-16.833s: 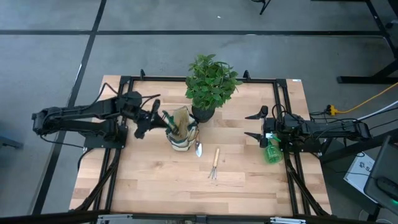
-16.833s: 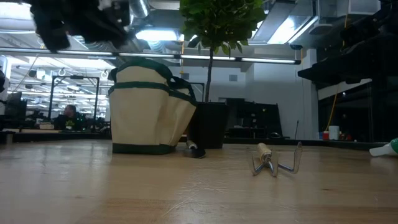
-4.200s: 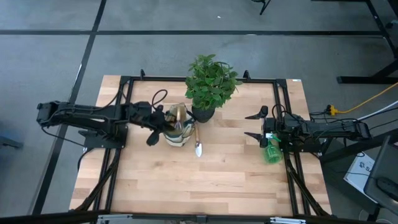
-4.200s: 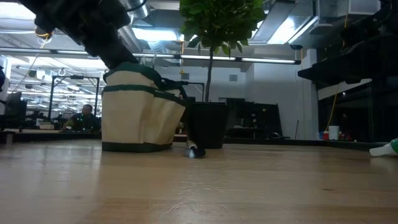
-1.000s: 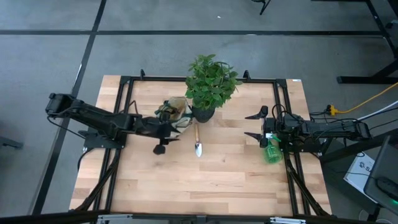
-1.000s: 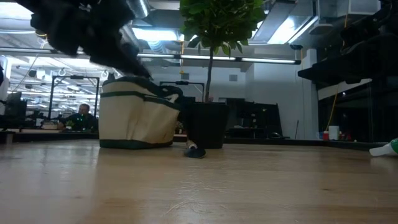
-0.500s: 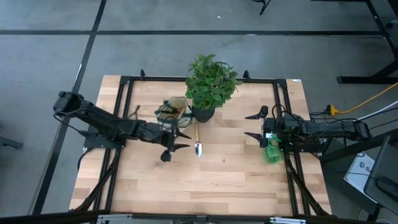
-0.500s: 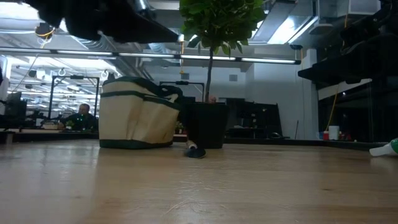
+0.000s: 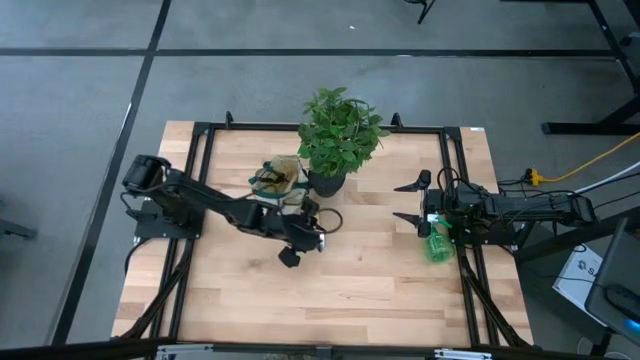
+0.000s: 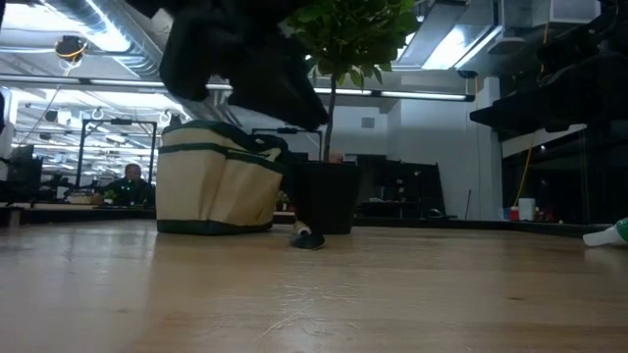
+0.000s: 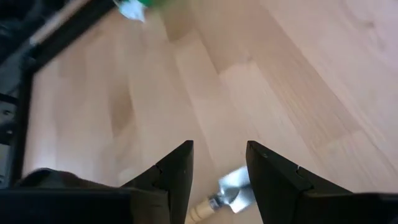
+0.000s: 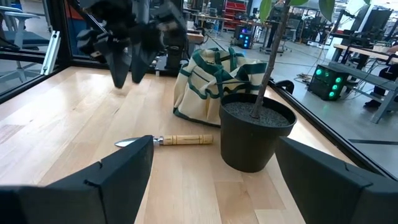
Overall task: Pick & Place Garden tools in Gardening bag
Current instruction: Put the brown trowel into the white bag
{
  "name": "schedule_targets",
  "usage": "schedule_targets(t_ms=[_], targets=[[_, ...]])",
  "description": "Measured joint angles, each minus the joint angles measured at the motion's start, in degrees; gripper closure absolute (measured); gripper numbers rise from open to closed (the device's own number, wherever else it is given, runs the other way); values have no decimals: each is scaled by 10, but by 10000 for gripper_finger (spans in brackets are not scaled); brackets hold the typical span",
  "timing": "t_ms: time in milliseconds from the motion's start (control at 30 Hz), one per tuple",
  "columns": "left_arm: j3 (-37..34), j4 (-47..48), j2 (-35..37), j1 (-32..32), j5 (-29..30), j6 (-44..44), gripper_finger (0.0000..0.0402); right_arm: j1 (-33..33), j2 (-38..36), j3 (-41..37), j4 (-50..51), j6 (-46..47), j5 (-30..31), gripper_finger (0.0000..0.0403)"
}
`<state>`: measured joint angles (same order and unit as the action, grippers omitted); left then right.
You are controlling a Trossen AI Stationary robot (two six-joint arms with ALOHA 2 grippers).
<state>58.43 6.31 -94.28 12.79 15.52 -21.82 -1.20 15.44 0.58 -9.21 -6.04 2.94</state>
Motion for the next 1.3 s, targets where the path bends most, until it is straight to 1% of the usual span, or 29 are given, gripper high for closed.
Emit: schedule_targets(t_ms=[100, 200, 333, 433, 500, 633, 700, 833, 967, 1033, 1167, 1300], targets=[[19, 10, -27, 3, 0, -3, 258, 0, 0, 0, 0, 0, 0, 62], [29, 16, -54, 2, 5, -30, 258, 0, 0, 0, 0, 0, 0, 62], [37, 22, -86, -2, 43, -74, 258, 0, 0, 0, 0, 0, 0, 62], [46, 48, -103, -9, 77, -101, 258, 0, 0, 0, 0, 0, -1, 62], [55, 84, -109, -12, 88, -110, 258, 0, 0, 0, 0, 0, -1, 62], [80, 140, -118, -22, 78, -135, 258, 0, 0, 0, 0, 0, -1, 62], [85, 155, -122, -27, 72, -164, 258, 0, 0, 0, 0, 0, -1, 62], [93, 149, -122, -37, 65, -233, 258, 0, 0, 0, 0, 0, -1, 62], [96, 150, -122, -48, 26, -287, 258, 0, 0, 0, 0, 0, -1, 62], [96, 150, -122, -52, 15, -326, 258, 0, 0, 0, 0, 0, -1, 62], [96, 149, -122, -56, 25, -397, 258, 0, 0, 0, 0, 0, -1, 62], [96, 156, -122, -65, 22, -415, 258, 0, 0, 0, 0, 0, -1, 62]])
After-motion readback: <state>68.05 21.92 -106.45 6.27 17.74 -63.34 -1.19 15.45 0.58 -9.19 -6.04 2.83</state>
